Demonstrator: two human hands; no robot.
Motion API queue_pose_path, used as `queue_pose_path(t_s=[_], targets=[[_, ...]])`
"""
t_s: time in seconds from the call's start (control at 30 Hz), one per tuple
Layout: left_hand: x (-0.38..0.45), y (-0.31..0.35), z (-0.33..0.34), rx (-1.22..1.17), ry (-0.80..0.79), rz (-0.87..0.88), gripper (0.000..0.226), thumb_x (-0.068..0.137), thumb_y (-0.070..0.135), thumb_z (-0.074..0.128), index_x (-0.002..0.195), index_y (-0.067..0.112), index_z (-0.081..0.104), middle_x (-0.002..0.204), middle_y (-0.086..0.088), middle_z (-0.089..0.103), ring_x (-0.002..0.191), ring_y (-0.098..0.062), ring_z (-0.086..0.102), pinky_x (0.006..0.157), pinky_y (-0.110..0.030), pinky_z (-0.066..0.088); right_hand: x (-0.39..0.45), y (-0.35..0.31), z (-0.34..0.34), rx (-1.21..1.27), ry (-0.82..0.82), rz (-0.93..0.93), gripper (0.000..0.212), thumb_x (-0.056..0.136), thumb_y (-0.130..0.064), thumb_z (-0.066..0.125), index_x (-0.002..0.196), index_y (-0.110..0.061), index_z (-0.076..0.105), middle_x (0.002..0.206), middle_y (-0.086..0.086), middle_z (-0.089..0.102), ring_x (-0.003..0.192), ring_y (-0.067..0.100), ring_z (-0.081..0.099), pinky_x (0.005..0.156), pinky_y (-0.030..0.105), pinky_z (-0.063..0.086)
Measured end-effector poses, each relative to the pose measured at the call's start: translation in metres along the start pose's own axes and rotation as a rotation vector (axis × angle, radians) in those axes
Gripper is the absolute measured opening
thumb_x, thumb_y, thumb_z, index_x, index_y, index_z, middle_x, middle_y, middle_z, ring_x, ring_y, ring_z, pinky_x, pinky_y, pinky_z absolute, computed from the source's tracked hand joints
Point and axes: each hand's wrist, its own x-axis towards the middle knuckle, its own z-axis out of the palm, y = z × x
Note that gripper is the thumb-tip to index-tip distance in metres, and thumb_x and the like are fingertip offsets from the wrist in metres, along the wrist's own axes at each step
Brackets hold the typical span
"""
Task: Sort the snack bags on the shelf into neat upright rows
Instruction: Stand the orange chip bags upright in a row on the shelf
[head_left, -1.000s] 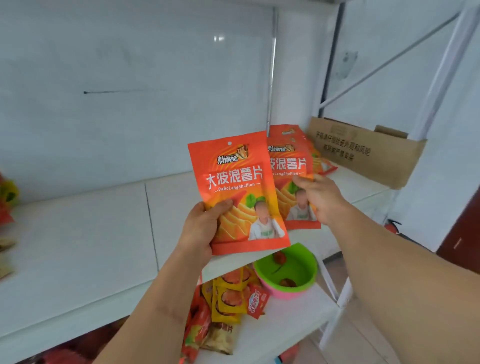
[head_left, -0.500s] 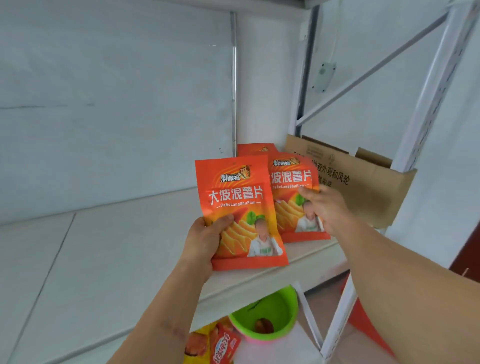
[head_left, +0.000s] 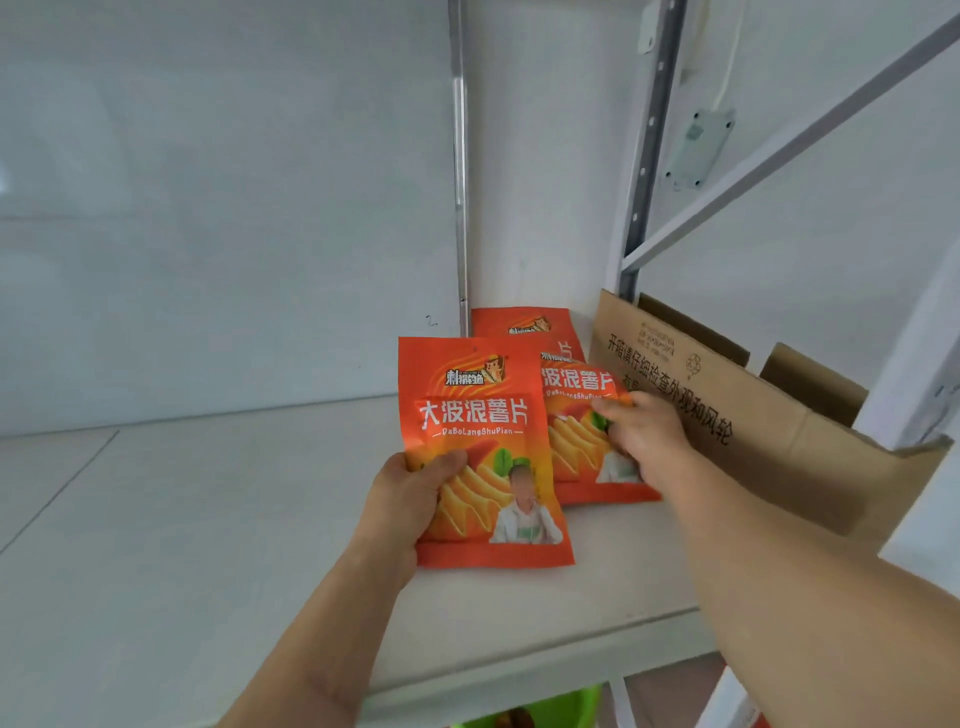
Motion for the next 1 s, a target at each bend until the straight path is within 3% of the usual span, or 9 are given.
queue_pose_path(t_s=[0.1,0.23,0.3,0.4,0.5,0.6,0.73,0.9,1.0], targets=[[0.0,-0.003,0.025,0.021,0.048,-0.001,0.038,0.08,0.027,0.082,0.112,0.01,0.067,0.094,-0.009,0.079,0.086,-0.03,0.077,0.086,-0.053,0.06,0.02,0.008,-0.003,0.04,-0.065,-0.001,0.016,0.083,-0.028,0.078,0.083,-0.015,0.068,0.085,0.005,0.075,0.078,0.025,0.072,0.081,0.045,0.06],[-0.007,-0.008,0.058,0.069,0.107,-0.01,0.039,0.08,0.03,0.082,0.112,0.013,0.066,0.096,-0.006,0.079,0.086,-0.028,0.077,0.086,-0.05,0.061,0.023,0.017,-0.004,0.145,-0.063,-0.042,0.019,0.086,-0.034,0.075,0.082,-0.017,0.066,0.09,0.006,0.075,0.07,0.018,0.069,0.066,0.029,0.054],[-0.012,-0.011,0.073,0.106,0.139,-0.01,0.039,0.08,0.032,0.082,0.111,0.016,0.065,0.097,-0.005,0.078,0.087,-0.027,0.076,0.085,-0.049,0.061,0.021,0.019,-0.007,0.165,-0.069,-0.03,0.034,0.091,-0.048,0.063,0.087,-0.015,0.067,0.085,0.003,0.075,0.071,0.018,0.071,0.065,0.028,0.054],[-0.019,-0.013,0.092,0.152,0.182,0.024,0.031,0.081,0.032,0.081,0.105,0.019,0.066,0.095,-0.003,0.077,0.086,-0.025,0.075,0.085,-0.048,0.061,0.019,0.018,-0.011,0.115,-0.107,-0.068,0.057,0.093,-0.066,0.043,0.091,-0.015,0.07,0.085,0.0,0.076,0.081,0.018,0.073,0.079,0.034,0.057],[-0.023,-0.013,0.106,0.187,0.207,0.035,0.031,0.08,0.034,0.081,0.103,0.019,0.066,0.098,-0.003,0.076,0.086,-0.024,0.074,0.084,-0.046,0.061,0.009,0.018,-0.016,0.116,-0.206,-0.117,0.055,0.09,-0.072,0.038,0.096,-0.027,0.068,0.089,-0.007,0.076,0.084,0.012,0.074,0.078,0.033,0.056],[-0.02,-0.014,0.12,0.285,0.209,0.049,0.06,0.066,0.052,0.078,0.114,0.02,0.063,0.113,-0.004,0.068,0.092,-0.025,0.071,0.084,-0.047,0.061,0.007,0.017,-0.018,0.075,-0.275,-0.159,0.041,0.091,-0.068,0.046,0.1,-0.031,0.063,0.092,-0.009,0.075,0.081,0.007,0.073,0.071,0.027,0.055],[-0.011,-0.02,0.128,0.366,0.214,0.08,0.073,0.06,0.063,0.075,0.118,0.022,0.061,0.115,-0.002,0.066,0.094,-0.024,0.071,0.082,-0.047,0.061,0.015,0.024,-0.018,0.039,-0.299,-0.222,0.04,0.086,-0.059,0.063,0.113,-0.028,0.065,0.099,-0.008,0.075,0.088,0.01,0.073,0.075,0.028,0.057],[-0.007,-0.018,0.13,0.411,0.245,0.095,0.056,0.079,0.049,0.078,0.121,0.019,0.056,0.115,0.0,0.066,0.098,-0.023,0.068,0.085,-0.045,0.059,0.032,0.03,-0.011,-0.023,-0.271,-0.195,0.049,0.082,-0.058,0.069,0.118,-0.026,0.06,0.103,-0.007,0.072,0.088,0.012,0.071,0.081,0.037,0.059],[0.002,-0.018,0.132,0.404,0.254,0.099,0.052,0.083,0.045,0.077,0.123,0.021,0.055,0.113,0.001,0.068,0.097,-0.022,0.068,0.086,-0.044,0.059,0.039,0.027,-0.004,-0.05,-0.269,-0.2,0.05,0.084,-0.057,0.068,0.118,-0.022,0.057,0.102,-0.004,0.072,0.078,0.016,0.07,0.076,0.035,0.058]])
